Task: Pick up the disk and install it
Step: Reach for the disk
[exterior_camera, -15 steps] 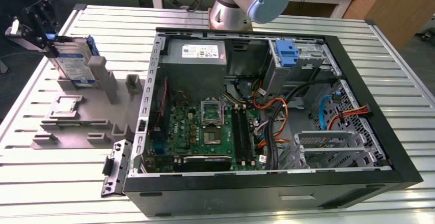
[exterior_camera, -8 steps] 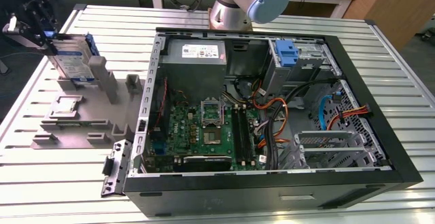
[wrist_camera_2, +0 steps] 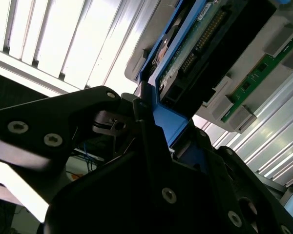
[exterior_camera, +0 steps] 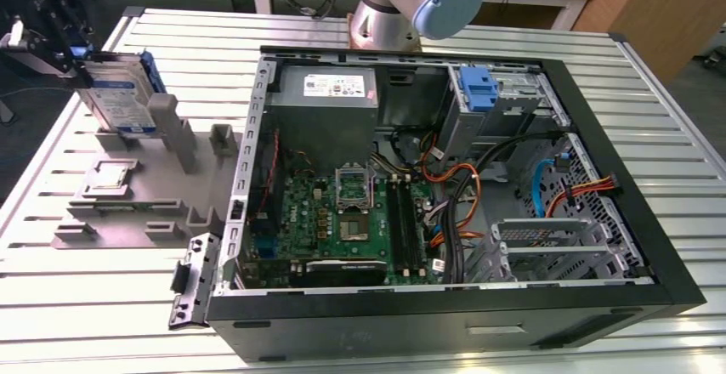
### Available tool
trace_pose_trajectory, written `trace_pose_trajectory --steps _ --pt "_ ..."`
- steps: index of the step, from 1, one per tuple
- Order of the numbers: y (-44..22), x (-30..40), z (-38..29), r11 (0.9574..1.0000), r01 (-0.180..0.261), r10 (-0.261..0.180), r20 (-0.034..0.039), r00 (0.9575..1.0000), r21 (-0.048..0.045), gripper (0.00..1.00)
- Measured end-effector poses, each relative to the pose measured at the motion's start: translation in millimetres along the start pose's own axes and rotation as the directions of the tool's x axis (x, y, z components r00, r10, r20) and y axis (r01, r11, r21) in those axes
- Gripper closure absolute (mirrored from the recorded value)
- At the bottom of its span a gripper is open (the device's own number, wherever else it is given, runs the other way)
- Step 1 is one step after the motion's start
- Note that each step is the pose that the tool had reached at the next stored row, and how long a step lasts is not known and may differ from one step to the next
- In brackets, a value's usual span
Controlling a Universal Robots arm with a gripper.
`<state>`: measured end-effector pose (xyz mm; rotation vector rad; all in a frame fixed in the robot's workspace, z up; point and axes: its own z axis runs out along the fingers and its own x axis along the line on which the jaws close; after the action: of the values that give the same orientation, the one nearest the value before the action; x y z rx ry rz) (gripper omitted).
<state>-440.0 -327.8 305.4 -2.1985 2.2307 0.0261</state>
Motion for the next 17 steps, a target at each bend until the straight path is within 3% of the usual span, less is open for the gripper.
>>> trace_pose_trajectory --steps 17 --pt "0.0 -0.2 -7.8 1.0000 0.000 0.000 -0.0001 1.0000 0.0000 0.63"
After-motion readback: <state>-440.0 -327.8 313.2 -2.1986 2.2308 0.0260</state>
